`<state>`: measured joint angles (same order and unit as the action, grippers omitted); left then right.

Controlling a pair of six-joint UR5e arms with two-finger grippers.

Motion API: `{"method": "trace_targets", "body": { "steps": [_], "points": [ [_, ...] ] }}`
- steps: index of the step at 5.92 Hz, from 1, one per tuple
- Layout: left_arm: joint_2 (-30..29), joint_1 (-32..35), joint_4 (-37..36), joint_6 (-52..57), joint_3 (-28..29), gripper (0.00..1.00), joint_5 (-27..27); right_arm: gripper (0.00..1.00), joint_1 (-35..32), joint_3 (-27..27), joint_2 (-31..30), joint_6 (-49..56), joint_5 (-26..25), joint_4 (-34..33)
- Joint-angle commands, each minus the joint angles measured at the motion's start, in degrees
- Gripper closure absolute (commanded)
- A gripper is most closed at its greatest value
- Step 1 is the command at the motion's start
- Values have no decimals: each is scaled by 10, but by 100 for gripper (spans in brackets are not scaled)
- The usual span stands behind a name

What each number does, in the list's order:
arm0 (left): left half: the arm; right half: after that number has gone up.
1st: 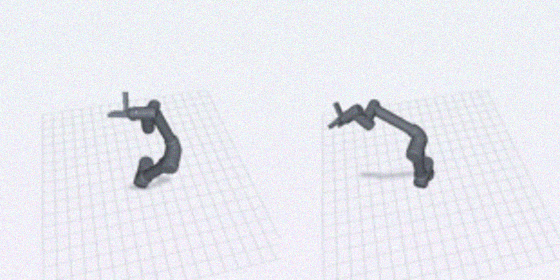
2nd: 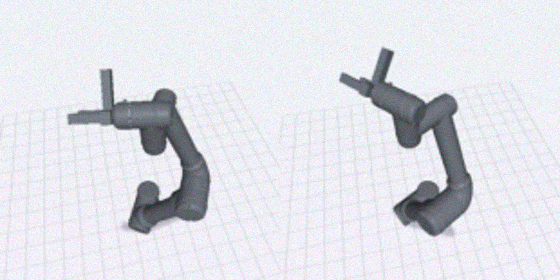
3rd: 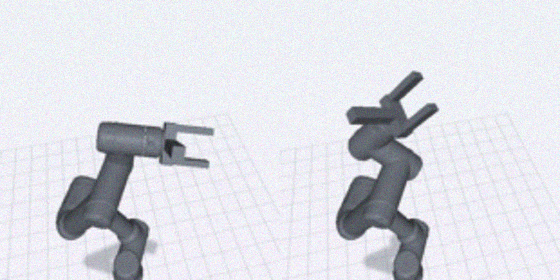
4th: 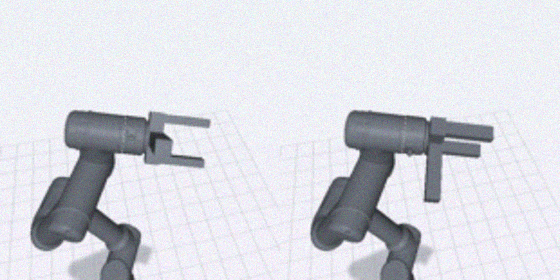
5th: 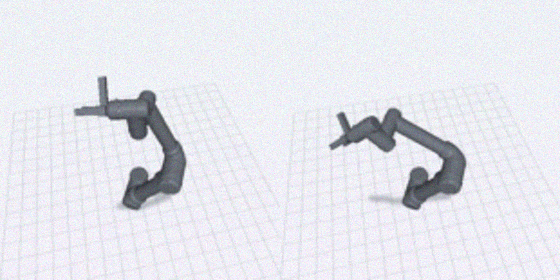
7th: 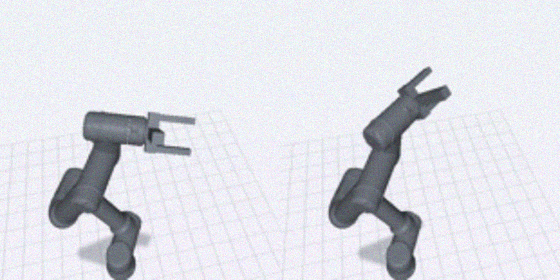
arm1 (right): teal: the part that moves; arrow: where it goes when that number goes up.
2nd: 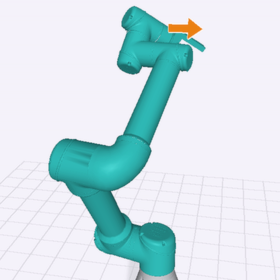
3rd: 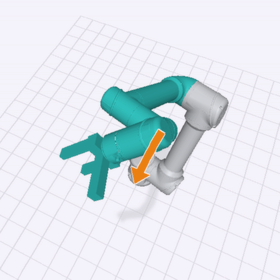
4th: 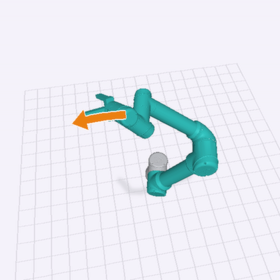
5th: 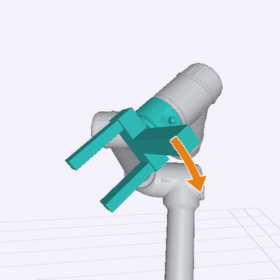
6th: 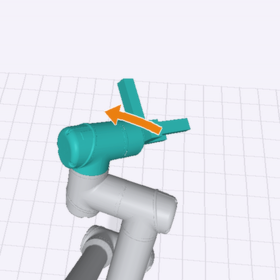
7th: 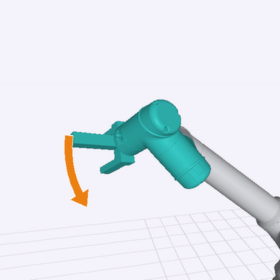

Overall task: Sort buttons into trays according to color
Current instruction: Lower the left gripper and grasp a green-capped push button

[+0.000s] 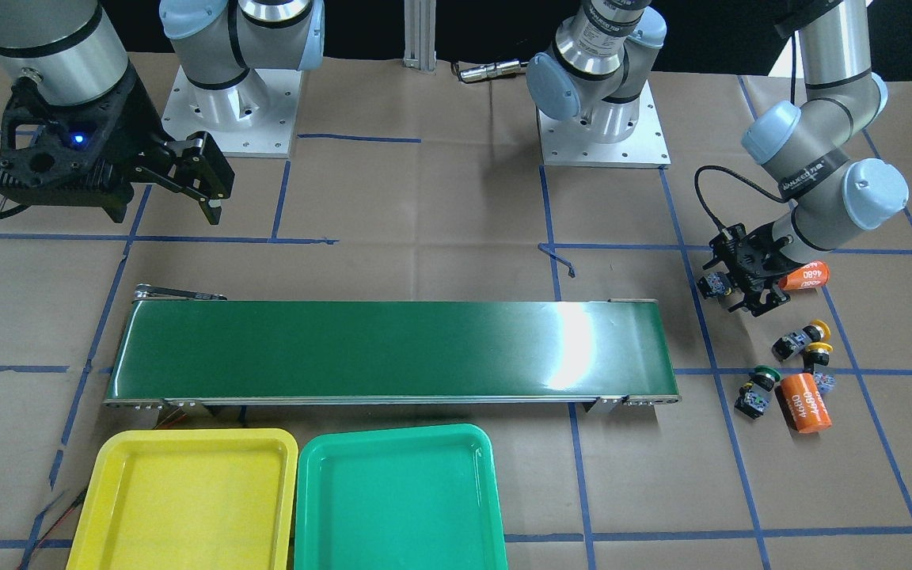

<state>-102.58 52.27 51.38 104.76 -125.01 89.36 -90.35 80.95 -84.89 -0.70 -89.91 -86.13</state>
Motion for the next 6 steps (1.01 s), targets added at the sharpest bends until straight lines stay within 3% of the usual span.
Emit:
{"method": "trace_targets", "body": {
  "steps": [1, 4, 5, 6],
  "points": [
    [7, 0, -23, 4, 0, 99, 0, 0, 0, 0, 0, 0, 0, 0],
    [66, 23, -9, -2, 11, 100, -17, 0, 0, 0, 1, 0, 0, 0],
    [76, 56, 38, -3, 44, 100, -23, 0, 0, 0, 0, 0, 0, 0],
    [66, 115, 122, -3, 123, 100, -25, 0, 0, 0, 1, 0, 0, 0]
  ]
}}
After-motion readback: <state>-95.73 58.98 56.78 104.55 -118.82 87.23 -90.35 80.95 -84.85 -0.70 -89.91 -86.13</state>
